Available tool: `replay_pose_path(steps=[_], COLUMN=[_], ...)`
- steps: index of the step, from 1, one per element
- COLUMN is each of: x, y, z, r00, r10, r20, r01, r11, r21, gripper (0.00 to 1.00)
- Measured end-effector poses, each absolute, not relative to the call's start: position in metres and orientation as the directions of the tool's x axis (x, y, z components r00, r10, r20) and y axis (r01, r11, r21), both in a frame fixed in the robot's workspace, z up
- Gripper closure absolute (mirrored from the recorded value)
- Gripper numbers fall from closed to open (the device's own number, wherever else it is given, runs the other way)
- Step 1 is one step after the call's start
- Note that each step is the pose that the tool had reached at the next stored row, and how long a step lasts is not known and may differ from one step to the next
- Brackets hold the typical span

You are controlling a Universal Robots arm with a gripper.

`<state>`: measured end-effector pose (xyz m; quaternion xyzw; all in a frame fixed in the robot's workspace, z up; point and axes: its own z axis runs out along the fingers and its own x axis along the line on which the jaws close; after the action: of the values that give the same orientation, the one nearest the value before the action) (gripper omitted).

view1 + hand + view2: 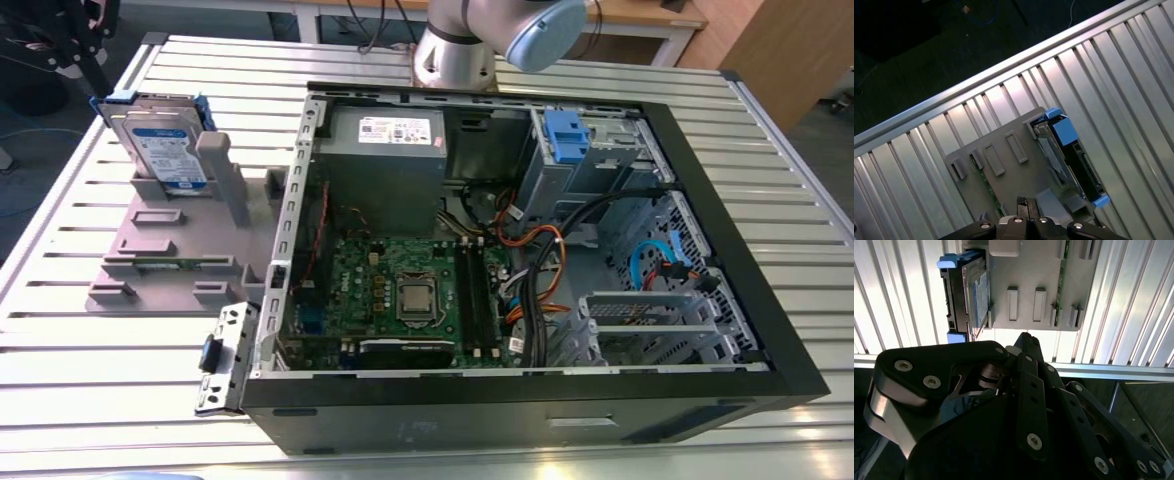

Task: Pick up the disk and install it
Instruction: 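Pick up the disk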

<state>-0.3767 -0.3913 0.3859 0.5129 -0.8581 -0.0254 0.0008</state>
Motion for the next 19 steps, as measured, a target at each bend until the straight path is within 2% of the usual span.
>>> replay_pose_path(steps=[19], x=[-0.3767], y=[-0.3913], z=[0.3859], r00=[-0.458], r10=[-0.889], r20=[-0.025], r01=[-0.889], r11=[0.456], r21=[0.044], gripper=[0.89])
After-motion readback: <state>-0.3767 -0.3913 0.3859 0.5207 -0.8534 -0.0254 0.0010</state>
